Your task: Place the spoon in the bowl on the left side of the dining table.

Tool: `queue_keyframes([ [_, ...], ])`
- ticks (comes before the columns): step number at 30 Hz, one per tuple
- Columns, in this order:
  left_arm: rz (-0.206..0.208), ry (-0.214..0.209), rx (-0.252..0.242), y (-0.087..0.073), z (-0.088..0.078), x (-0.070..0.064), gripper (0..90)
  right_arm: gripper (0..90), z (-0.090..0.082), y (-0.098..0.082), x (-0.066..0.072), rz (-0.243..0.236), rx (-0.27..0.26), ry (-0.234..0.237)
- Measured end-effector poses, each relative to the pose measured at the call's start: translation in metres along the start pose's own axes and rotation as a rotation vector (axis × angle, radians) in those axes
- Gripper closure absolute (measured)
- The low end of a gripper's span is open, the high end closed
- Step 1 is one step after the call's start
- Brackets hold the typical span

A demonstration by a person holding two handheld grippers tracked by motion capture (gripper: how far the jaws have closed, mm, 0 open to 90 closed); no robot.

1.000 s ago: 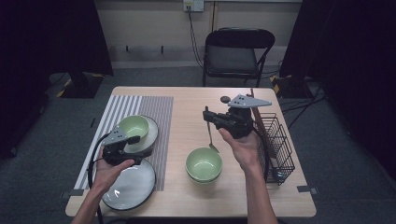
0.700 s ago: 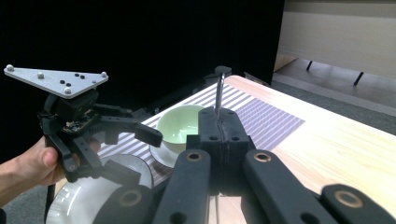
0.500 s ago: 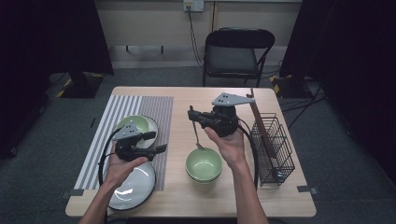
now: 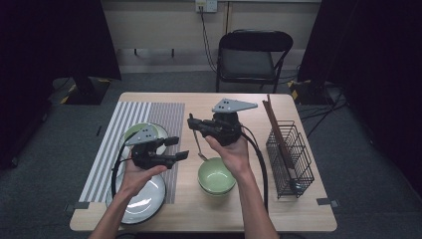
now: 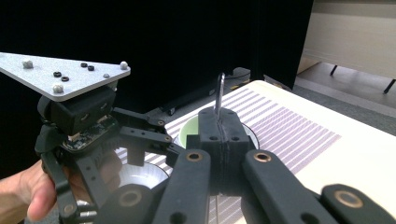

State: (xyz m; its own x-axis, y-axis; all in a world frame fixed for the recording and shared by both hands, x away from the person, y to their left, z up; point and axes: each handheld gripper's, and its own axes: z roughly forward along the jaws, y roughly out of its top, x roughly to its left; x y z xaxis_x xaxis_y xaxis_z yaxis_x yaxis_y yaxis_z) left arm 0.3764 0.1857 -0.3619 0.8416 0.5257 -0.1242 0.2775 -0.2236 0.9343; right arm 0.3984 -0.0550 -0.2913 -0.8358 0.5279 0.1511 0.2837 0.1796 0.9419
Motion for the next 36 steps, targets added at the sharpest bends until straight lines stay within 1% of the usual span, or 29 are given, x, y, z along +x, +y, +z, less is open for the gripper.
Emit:
queue_keyframes([
  [2,0.001,-0.006,-0.009,0.003,0.003,-0.002,36.4,90.0,0.002,0.001,0.002,-0.003,-0.001,0.006],
  [3,0.001,-0.015,-0.006,0.004,0.004,-0.003,36.5,90.0,0.003,0.001,0.003,-0.003,-0.002,0.014],
  [8,-0.005,-0.03,-0.014,0.005,0.01,-0.003,39.5,90.0,0.008,0.001,0.008,-0.002,-0.006,0.033],
  [9,0.004,-0.025,-0.01,0.006,0.011,-0.003,40.8,90.0,0.01,0.001,0.01,-0.003,-0.009,0.041],
  [10,-0.004,-0.027,-0.017,0.007,0.013,-0.003,40.9,90.0,0.011,0.001,0.011,-0.002,-0.01,0.045],
  [11,0.005,-0.026,-0.011,0.007,0.012,-0.002,41.2,90.0,0.012,0.001,0.012,-0.004,-0.011,0.049],
  [12,0.005,-0.026,-0.011,0.007,0.012,-0.002,41.9,90.0,0.013,0.001,0.013,-0.004,-0.012,0.053],
  [13,-0.004,-0.021,-0.011,0.007,0.013,-0.001,42.6,90.0,0.013,0.001,0.013,-0.004,-0.012,0.057],
  [16,-0.009,-0.006,-0.015,0.006,0.011,0.003,45.6,90.0,0.014,0.001,0.015,-0.005,-0.009,0.061],
  [17,-0.015,-0.009,-0.016,0.006,0.01,0.005,46.2,90.0,0.014,0.001,0.015,-0.007,-0.013,0.065],
  [18,-0.015,-0.009,-0.016,0.006,0.01,0.005,46.6,90.0,0.014,0.001,0.015,-0.007,-0.013,0.065],
  [19,-0.018,0.002,-0.015,0.005,0.009,0.007,47.2,90.0,0.013,0.001,0.016,-0.008,-0.013,0.065],
  [20,-0.018,0.002,-0.015,0.005,0.009,0.007,48.4,90.0,0.013,0.001,0.016,-0.008,-0.013,0.065],
  [21,-0.016,0.011,-0.017,0.005,0.008,0.009,49.9,90.0,0.012,0.001,0.015,-0.009,-0.014,0.06],
  [22,-0.007,0.004,-0.007,0.006,0.007,0.01,50.7,90.0,0.012,0.001,0.015,-0.008,-0.014,0.062],
  [24,-0.006,0.011,-0.009,0.006,0.006,0.01,52.9,90.0,0.012,0.001,0.014,-0.009,-0.014,0.06],
  [25,-0.006,-0.003,-0.009,0.007,0.005,0.01,54.9,90.0,0.012,0.001,0.014,-0.01,-0.014,0.061],
  [28,0.004,-0.007,-0.007,0.009,0.005,0.008,60.0,90.0,0.015,0.002,0.014,-0.009,-0.009,0.066],
  [29,0.003,-0.021,-0.018,0.01,0.005,0.007,61.7,90.0,0.016,0.002,0.014,-0.009,-0.003,0.069],
  [30,0.006,-0.025,-0.026,0.011,0.004,0.007,61.7,90.0,0.016,0.002,0.014,-0.009,-0.003,0.069],
  [31,0.01,-0.023,-0.035,0.013,0.003,0.006,65.1,90.0,0.019,0.001,0.015,-0.012,0.007,0.069],
  [32,0.006,-0.028,-0.046,0.014,0.003,0.007,65.1,90.0,0.019,0.001,0.015,-0.012,0.007,0.069],
  [34,-0.013,-0.042,-0.06,0.015,0.002,0.008,70.1,90.0,0.021,0.001,0.015,-0.012,0.006,0.073],
  [36,-0.025,-0.064,-0.069,0.015,0.0,0.01,71.9,90.0,0.022,0.0,0.015,-0.012,0.006,0.077],
])
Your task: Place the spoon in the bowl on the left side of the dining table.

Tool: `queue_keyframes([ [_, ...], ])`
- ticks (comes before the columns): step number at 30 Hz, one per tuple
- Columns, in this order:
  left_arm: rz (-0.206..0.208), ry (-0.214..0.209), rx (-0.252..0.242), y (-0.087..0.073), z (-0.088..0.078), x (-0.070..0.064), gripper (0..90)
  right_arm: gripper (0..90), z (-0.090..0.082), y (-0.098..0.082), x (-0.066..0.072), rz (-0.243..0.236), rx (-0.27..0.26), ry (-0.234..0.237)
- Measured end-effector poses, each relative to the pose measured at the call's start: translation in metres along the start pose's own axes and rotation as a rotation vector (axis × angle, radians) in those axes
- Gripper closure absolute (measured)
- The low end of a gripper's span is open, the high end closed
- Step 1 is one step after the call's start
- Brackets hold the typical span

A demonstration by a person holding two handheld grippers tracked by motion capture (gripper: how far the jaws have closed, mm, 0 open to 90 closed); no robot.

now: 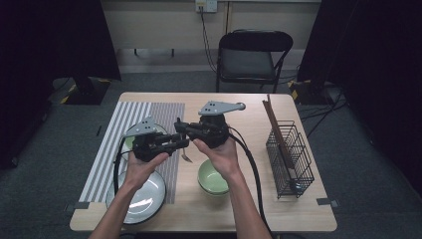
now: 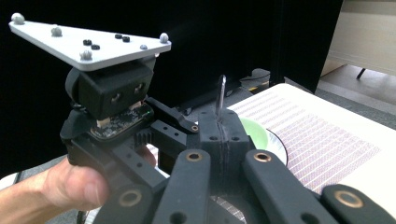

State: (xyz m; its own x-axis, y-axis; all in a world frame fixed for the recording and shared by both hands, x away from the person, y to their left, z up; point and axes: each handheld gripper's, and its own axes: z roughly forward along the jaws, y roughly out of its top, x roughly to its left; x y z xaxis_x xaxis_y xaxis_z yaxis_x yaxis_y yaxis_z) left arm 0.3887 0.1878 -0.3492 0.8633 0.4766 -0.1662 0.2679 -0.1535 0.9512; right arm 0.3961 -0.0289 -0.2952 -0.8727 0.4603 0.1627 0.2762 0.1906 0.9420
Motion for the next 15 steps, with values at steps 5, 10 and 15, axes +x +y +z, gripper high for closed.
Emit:
queue_keyframes([
  [5,-0.015,-0.018,-0.016,0.0022,-0.0026,0.0029,74.6,90.0,0.0008,-0.0016,-0.0009,0.002,0.003,0.0],
  [10,-0.012,-0.025,-0.018,0.0042,-0.0011,0.0019,76.5,90.0,0.0011,-0.0011,0.0001,-0.002,0.001,0.007],
  [15,0.009,-0.042,-0.017,0.0053,-0.0002,0.0003,84.0,90.0,-0.0002,-0.0009,0.0,-0.007,-0.002,0.005],
])
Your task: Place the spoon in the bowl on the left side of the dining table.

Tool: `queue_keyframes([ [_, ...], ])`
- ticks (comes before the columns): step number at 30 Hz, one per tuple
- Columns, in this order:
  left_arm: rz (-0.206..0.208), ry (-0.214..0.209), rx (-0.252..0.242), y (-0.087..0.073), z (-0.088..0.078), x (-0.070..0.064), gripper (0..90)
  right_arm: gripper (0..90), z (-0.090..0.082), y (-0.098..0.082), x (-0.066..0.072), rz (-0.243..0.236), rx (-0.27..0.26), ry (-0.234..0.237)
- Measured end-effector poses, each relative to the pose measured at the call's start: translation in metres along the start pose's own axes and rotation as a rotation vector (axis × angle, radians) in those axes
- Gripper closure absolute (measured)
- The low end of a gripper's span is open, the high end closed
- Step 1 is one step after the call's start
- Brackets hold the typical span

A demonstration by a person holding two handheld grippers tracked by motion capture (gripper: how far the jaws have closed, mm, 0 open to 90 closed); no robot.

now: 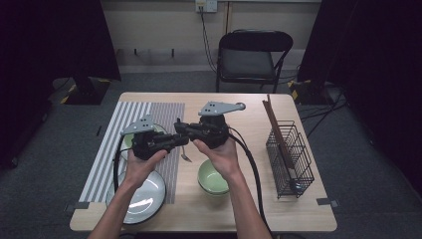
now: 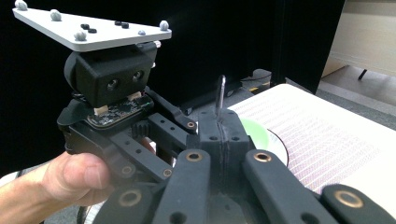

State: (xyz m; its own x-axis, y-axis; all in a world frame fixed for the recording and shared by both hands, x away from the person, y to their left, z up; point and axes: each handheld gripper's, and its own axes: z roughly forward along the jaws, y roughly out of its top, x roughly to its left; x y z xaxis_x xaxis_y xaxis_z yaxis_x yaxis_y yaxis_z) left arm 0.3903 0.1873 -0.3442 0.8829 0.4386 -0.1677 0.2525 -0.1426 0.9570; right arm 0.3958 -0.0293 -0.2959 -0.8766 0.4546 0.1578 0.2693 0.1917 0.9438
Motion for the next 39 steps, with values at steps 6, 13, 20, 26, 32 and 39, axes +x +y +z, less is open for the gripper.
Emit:
queue_keyframes([
  [6,0.02,0.003,0.006,0.003,-0.001,-0.003,85.1,89.8,-0.001,0.0,0.0,0.001,-0.006,0.01],
  [13,0.032,0.015,0.008,0.003,-0.002,-0.003,86.7,87.8,-0.001,0.001,0.0,-0.003,-0.01,0.02],
  [20,0.037,0.02,0.013,0.004,-0.004,-0.002,89.7,82.1,0.0,0.002,-0.001,0.002,-0.018,0.019],
  [26,0.038,0.028,0.019,0.003,-0.006,0.001,89.7,74.2,-0.003,0.003,-0.001,0.001,-0.027,0.004],
  [32,0.035,0.044,0.02,0.001,-0.01,0.006,89.6,63.5,-0.007,0.003,-0.003,0.005,-0.029,-0.011],
  [39,0.019,0.065,0.009,0.0,-0.019,0.012,89.6,45.8,-0.012,0.002,-0.006,0.003,-0.018,-0.067],
])
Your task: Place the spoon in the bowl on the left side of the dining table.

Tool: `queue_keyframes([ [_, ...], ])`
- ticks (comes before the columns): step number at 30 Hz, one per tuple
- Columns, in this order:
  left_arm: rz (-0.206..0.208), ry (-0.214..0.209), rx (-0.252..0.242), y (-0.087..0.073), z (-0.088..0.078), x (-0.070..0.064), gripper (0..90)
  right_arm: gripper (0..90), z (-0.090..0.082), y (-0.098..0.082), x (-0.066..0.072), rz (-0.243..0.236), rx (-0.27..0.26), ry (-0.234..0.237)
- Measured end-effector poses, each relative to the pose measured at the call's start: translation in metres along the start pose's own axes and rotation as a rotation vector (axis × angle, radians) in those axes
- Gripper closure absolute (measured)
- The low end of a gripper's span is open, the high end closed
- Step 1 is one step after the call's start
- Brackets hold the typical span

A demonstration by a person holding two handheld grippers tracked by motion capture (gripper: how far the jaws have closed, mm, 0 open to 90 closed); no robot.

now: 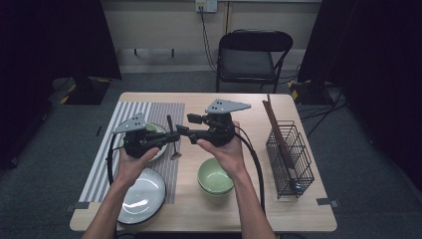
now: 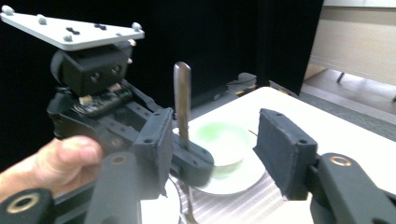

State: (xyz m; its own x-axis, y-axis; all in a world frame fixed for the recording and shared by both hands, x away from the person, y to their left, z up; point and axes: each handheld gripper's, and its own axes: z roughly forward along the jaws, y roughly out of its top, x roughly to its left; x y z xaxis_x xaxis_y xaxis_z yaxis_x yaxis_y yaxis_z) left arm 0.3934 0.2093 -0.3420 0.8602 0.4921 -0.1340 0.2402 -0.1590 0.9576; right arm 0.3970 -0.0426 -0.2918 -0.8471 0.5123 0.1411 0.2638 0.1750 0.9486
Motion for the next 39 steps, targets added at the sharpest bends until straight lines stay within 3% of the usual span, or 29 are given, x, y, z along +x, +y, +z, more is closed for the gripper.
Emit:
queue_keyframes([
  [22,-0.02,0.06,-0.004,-0.006,-0.021,0.019,89.5,27.1,-0.017,-0.03,-0.026,0.052,0.088,-0.102],
  [36,-0.022,0.119,-0.016,-0.005,-0.046,0.038,89.6,16.4,-0.019,-0.058,-0.045,0.093,0.155,-0.207],
  [39,-0.022,0.137,-0.022,-0.004,-0.052,0.045,89.5,15.5,-0.016,-0.07,-0.052,0.083,0.201,-0.245],
])
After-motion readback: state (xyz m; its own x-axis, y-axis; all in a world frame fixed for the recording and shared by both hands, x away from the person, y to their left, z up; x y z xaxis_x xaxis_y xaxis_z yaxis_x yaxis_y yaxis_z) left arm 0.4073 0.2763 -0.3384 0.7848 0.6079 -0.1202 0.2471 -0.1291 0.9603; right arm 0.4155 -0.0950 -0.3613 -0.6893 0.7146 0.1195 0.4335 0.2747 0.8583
